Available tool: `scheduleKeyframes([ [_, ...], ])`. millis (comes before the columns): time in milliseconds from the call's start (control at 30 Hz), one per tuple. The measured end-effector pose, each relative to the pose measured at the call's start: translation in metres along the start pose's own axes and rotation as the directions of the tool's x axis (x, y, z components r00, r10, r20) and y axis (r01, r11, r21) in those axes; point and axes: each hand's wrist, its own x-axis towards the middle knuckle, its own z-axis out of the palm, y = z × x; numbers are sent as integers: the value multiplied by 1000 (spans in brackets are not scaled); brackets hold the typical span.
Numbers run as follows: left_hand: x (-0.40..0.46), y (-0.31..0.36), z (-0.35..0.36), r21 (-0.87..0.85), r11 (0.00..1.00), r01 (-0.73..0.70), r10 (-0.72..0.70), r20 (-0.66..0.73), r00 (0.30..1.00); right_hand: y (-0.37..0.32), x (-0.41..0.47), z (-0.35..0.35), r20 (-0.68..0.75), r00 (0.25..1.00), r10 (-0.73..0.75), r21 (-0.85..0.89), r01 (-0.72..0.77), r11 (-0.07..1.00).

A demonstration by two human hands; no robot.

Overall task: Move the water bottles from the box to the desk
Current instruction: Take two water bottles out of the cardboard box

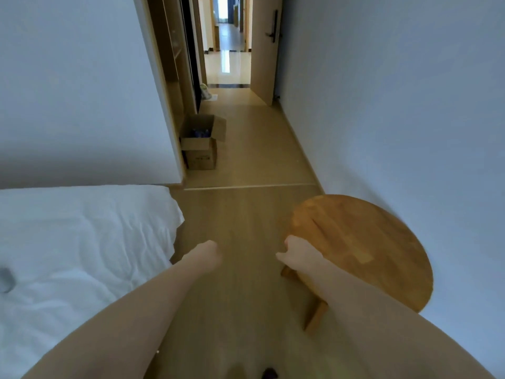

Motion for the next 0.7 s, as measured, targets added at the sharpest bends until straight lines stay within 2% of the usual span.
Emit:
scheduleKeyframes([
  [133,85,1,-15,-79,996,-44,46,26,999,-21,81,-11,39,999,16,3,-16,1000],
  [267,172,13,-58,-32,998,-61,62,34,997,-52,179,-35,88,996,-12,19,11,1000],
  [400,251,19,-129,-24,1000,-15,15,-18,1000,-90,274,-85,83,995,-50,15,49,999],
  [533,329,16,-205,-31,999,16,-19,-80,997,-127,363,-139,17,994,-108,-5,108,994],
  [700,415,-8,-263,35,996,87,-84,-73,994,-157,456,-167,38,993,-116,-25,117,993],
])
